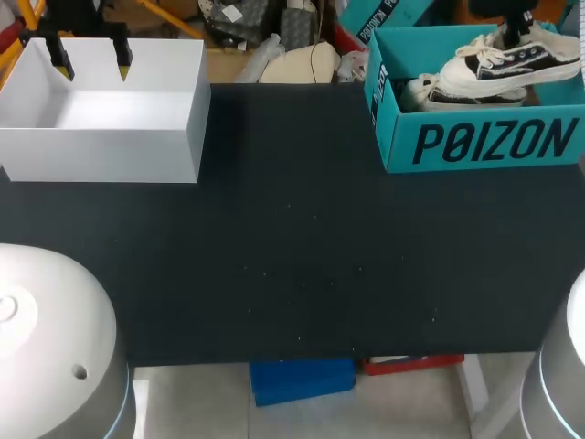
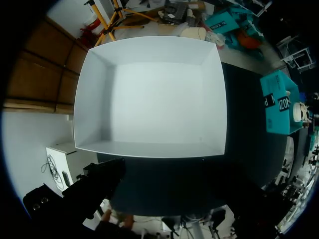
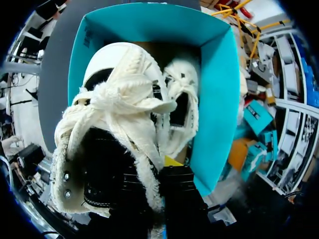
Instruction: Take the shoe out of the shoebox, open the shoe tongue, remove and reinsert the insole, then place the shoe into the shoebox
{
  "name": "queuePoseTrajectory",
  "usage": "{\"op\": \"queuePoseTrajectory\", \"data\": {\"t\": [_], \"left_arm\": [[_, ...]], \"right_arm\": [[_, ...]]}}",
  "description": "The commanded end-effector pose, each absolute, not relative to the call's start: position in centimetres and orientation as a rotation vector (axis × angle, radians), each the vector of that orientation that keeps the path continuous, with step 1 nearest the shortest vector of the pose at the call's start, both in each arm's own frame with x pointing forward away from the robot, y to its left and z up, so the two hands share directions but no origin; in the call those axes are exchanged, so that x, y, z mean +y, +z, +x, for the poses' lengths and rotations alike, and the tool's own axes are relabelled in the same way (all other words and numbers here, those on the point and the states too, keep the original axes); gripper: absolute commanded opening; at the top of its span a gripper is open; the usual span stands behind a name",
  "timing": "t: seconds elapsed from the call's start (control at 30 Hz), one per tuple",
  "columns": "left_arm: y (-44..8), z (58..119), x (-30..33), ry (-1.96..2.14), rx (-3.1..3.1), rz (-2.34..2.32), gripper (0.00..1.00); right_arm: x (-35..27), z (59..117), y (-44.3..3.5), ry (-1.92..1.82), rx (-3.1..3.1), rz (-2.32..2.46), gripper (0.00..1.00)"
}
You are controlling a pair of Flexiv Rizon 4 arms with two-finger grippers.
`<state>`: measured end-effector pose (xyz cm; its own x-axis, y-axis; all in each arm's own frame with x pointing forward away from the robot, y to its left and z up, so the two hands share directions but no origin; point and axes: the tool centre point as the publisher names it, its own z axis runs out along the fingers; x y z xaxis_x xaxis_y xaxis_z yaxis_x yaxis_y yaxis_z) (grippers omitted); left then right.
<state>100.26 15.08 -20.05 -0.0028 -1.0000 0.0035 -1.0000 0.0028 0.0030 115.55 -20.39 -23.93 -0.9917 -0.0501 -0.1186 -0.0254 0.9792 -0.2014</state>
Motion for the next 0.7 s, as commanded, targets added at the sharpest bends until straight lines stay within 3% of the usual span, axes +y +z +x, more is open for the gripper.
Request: {"op": "queuePoseTrajectory", "data": {"t": [0.03,0.37,0.7], "left_arm": [[-20.0,100.2,15.0,-0.003,-2.220,2.218,1.00],[-20.0,100.2,15.0,-0.003,-2.220,2.218,1.00],[-20.0,100.2,15.0,-0.003,-2.220,2.218,1.00]], "right_arm": [[-16.3,111.4,-15.0,-0.380,2.915,-0.050,0.00],[-3.7,105.8,-10.5,-0.458,2.857,0.003,0.00],[10.2,99.7,-11.8,-0.390,2.877,0.008,0.00]]}}
